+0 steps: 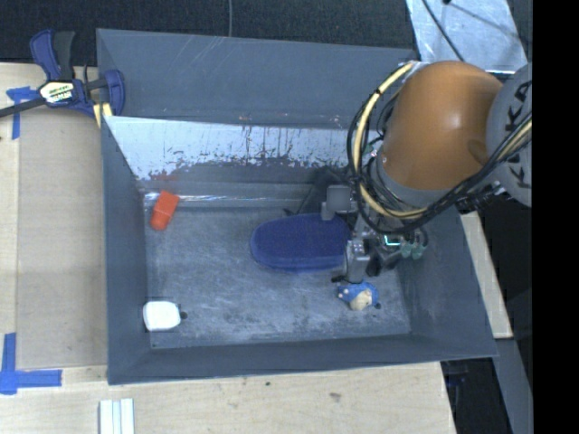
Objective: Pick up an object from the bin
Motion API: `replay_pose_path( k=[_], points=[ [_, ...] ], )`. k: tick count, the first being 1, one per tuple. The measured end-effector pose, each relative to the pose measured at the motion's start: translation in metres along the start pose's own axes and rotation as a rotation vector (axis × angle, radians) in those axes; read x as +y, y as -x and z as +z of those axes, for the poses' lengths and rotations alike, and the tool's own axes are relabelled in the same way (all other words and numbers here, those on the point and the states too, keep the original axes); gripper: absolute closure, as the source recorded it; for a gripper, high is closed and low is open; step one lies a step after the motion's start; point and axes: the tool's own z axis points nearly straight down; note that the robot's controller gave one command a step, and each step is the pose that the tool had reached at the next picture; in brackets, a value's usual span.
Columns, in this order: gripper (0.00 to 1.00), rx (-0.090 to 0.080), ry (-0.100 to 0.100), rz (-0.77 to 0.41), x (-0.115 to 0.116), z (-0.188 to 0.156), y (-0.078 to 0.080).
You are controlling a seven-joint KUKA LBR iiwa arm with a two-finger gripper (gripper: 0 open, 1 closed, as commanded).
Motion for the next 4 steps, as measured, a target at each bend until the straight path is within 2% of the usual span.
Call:
replay_pose_path(
  k=[1,2,3,4],
  points=[
    [0.0,0.0,0.001,-0.045,0.026,0.062,0.002],
    [0.0,-0.015,0.001,-0.046,0.018,0.149,0.038],
    [1.0,-0.021,0.002,-0.046,0.018,0.143,0.04],
    [1.0,-0.016,0.0,-0.036,0.021,0.015,0.044]
  ],
)
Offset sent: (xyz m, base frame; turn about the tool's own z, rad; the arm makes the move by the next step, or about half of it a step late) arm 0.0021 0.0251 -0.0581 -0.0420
